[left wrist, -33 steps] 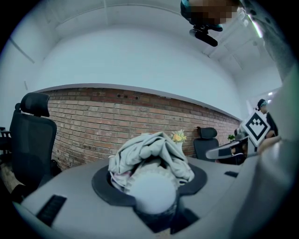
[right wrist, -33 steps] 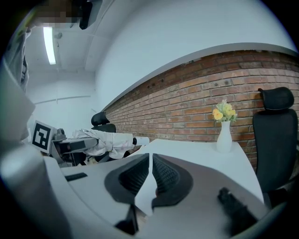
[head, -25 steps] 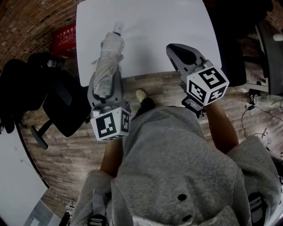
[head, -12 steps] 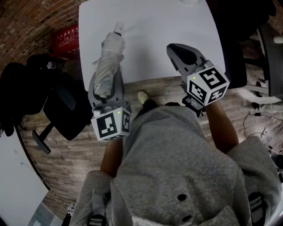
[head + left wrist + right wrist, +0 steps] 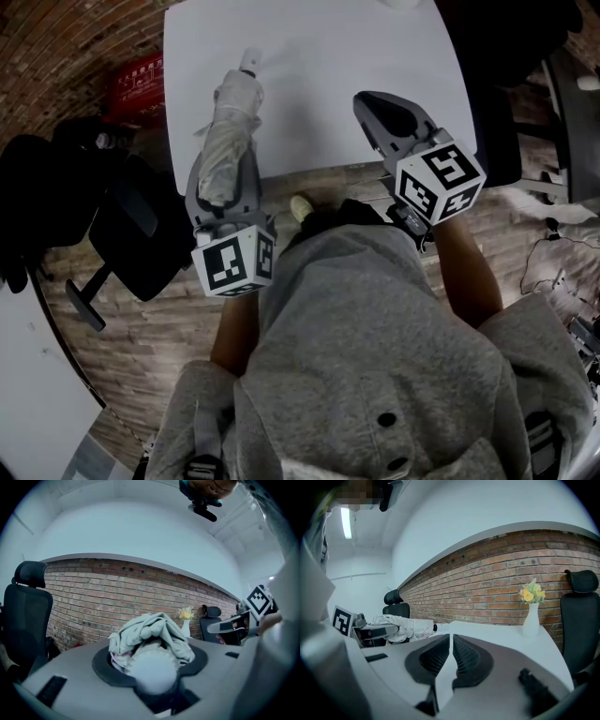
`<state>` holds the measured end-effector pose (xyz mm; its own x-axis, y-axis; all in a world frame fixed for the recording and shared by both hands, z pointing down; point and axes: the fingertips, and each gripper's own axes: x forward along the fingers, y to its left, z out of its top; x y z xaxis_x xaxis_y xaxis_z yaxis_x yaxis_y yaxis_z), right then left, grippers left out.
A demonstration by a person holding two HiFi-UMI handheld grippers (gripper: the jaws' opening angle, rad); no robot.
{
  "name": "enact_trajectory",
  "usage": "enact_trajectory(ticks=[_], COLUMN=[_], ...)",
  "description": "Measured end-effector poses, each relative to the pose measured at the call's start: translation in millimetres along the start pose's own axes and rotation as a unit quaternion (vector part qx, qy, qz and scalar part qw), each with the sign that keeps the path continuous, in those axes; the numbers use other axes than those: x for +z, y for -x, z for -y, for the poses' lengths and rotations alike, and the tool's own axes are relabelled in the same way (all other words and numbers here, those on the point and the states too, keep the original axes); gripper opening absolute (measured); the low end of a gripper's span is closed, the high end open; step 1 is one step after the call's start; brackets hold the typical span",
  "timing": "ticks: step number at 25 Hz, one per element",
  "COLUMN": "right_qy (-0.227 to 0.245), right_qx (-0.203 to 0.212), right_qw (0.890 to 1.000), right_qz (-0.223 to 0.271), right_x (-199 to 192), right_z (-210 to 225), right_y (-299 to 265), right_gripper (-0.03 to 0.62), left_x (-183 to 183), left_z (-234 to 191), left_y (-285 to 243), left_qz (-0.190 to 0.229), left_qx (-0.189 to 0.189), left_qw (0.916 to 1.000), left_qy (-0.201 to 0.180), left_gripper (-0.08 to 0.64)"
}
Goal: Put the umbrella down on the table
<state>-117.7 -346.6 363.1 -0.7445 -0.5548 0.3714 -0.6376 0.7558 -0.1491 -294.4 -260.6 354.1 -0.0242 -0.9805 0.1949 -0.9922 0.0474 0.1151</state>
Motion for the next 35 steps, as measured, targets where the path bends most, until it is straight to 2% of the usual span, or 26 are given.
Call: enact_trajectory(ticks=[14,35], right_qy=[0.001,0.005], right_qx=[0.007,-0.002], right_qw=[1.000,1.000], right_qz=[0.000,-0.026], right_x=[-4.3,-16.4], right_z=[18.2,5.7], right_y=[27.4,12.3], right_gripper=[0.038,0.038], left_x=[-15.8,-78.3], left_z=[27.4,-9.9], left_y=[0.9,-13.4], left_qz=[-0.011,-0.064], left_qx=[0.016,0.038], left_qw=[0.9998,0.9970], left_qy=[0.002,-0.019], left_gripper=[0.224,0.224])
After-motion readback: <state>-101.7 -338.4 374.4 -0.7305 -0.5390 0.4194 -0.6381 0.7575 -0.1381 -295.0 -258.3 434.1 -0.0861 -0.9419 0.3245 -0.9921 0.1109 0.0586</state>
